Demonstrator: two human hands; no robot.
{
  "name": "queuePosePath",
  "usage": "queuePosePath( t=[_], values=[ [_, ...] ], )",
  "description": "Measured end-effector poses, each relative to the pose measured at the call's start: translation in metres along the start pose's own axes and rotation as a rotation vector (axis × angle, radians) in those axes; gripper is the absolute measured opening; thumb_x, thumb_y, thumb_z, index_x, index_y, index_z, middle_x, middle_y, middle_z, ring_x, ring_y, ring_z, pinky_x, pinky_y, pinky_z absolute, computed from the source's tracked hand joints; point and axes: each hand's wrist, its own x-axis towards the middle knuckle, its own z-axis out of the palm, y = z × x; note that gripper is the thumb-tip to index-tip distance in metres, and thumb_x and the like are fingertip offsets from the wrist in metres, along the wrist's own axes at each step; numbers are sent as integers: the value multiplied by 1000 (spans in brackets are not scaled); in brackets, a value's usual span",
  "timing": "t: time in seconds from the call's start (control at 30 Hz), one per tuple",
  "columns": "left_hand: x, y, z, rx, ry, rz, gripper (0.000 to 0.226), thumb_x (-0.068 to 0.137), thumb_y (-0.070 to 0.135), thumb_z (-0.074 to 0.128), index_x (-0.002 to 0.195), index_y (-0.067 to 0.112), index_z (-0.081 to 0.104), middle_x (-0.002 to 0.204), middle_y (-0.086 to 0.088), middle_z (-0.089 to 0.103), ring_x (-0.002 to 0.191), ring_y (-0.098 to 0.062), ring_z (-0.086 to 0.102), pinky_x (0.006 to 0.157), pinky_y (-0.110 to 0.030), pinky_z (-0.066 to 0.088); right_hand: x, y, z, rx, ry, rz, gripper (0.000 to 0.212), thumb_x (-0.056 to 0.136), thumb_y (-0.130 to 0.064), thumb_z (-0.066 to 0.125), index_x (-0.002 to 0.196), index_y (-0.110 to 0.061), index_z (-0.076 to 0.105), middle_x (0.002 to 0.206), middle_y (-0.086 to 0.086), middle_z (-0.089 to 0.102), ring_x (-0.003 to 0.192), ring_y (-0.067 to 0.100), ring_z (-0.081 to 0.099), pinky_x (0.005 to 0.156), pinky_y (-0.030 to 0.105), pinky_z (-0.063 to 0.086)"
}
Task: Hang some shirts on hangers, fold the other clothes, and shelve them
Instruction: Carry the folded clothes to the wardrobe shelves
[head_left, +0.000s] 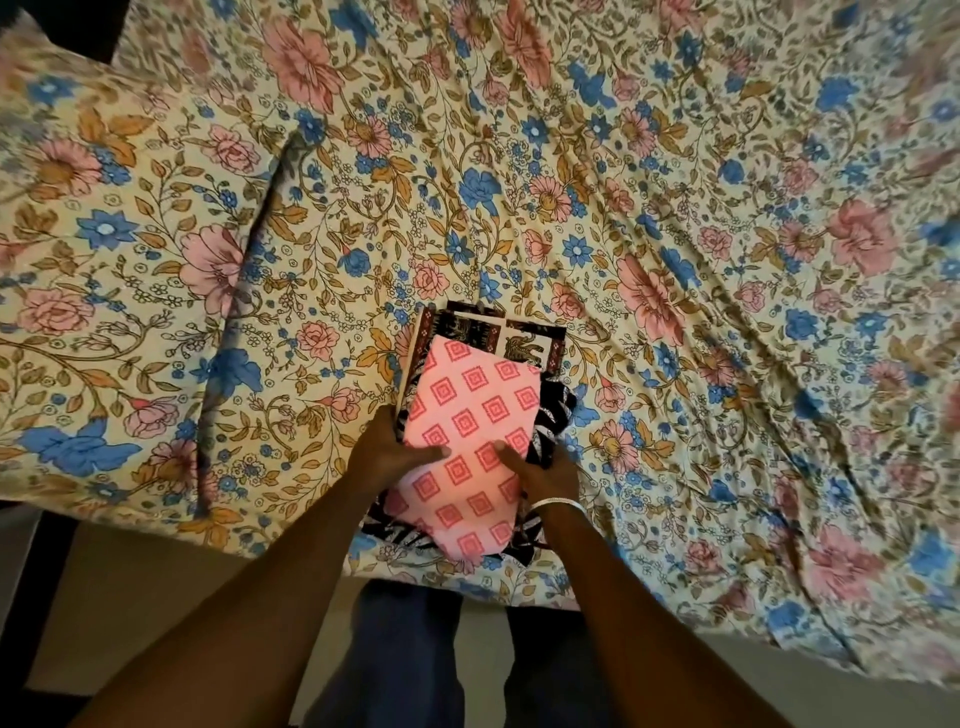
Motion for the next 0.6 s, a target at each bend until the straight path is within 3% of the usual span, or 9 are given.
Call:
queuePosePath(
  t=[0.03,0.1,0.17,0.2,0.27,0.33,0.4,0.53,0.6],
  values=[
    [5,-3,1,-50,-28,-19,105,45,51,98,131,19,47,120,2,68,103,-25,69,83,-45,58,3,0,-2,26,-16,21,62,67,-26,92,118,-8,61,116,4,73,99,27,72,74,38,60],
    [1,-2,4,-137,-99,-63,95,51,37,99,129,20,47,116,-2,71,97,-23,72,80,-46,60,4,0,-4,104,-53,64,93,59,-29,97,133,-3,48,128,3,66,106,28,70,84,50,59],
    [-5,-4,8,-155,-133,-71,81,59,29,97,127,23,53,109,-3,75,90,-21,75,82,-47,61,4,-3,-6,156,-119,110,131,43,-34,102,151,-13,31,136,11,62,101,27,73,88,54,57],
    [-14,-1,8,-145,-121,-60,76,62,30,96,126,27,55,106,-1,77,88,-19,76,84,-48,61,1,-6,-7,167,-151,111,135,44,-31,102,155,-18,26,136,15,62,96,25,75,83,50,59],
    [-30,0,10,-129,-71,7,69,68,37,92,126,33,55,101,3,77,84,-15,76,83,-44,60,-6,-13,-8,158,-209,79,121,54,-21,99,153,-17,28,131,16,65,90,24,76,74,43,60],
    [-50,3,10,-140,-2,44,64,73,41,88,127,31,55,99,5,77,80,-12,76,77,-37,60,-14,-22,-8,98,-251,-3,92,61,-16,95,139,-17,46,121,13,71,89,26,76,75,45,62],
    [-74,5,8,-182,71,80,60,76,40,86,127,25,57,97,4,78,77,-9,76,73,-37,61,-30,-33,-7,37,-283,-101,77,65,-15,93,130,-18,52,113,10,74,87,25,76,74,46,62],
    [-127,13,-7,-265,197,116,43,82,25,83,119,25,61,96,2,77,82,-13,75,80,-47,62,-72,-57,-4,-58,-356,-283,73,66,-22,94,128,-15,56,107,4,76,90,23,76,76,47,62],
    [-162,15,-21,-311,283,112,46,76,33,86,115,27,63,97,3,77,85,-14,74,81,-49,62,-96,-69,-2,-90,-401,-338,73,65,-25,95,128,-20,58,108,1,76,94,21,75,81,49,61]
  ],
)
